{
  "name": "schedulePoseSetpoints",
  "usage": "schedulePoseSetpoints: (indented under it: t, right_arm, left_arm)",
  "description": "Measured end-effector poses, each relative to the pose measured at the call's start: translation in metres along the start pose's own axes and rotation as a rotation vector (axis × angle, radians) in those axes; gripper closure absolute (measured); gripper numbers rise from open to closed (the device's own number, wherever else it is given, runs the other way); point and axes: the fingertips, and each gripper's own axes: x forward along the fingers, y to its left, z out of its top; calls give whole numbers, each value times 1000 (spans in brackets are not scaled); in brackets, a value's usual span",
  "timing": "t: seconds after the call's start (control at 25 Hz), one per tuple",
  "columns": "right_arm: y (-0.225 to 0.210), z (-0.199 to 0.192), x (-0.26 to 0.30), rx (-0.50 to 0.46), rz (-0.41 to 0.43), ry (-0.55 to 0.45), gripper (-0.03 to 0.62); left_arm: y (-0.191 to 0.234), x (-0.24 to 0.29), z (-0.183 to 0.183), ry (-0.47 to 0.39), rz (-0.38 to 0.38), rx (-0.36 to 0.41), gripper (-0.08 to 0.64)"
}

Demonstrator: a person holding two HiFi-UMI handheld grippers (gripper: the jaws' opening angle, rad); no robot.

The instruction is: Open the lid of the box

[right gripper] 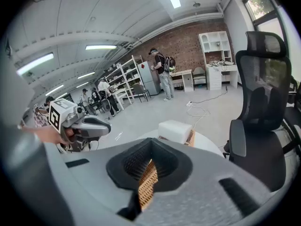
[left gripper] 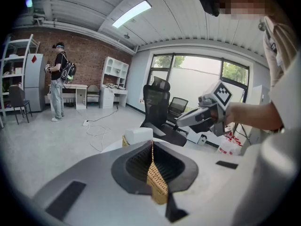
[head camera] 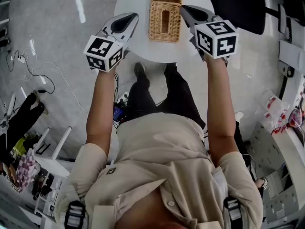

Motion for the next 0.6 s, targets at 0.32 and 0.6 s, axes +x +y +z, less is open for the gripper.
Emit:
schedulePoseSetpoints:
  t: [0.32,0.6]
  right_arm:
    - [-8,-19,14,21,-2,31,600]
    - [-15,-33,26,37,-3,65,600]
  left_arm:
    - [4,7,-15,14,3,-14,549]
    - [7,13,-25,28,3,-30,549]
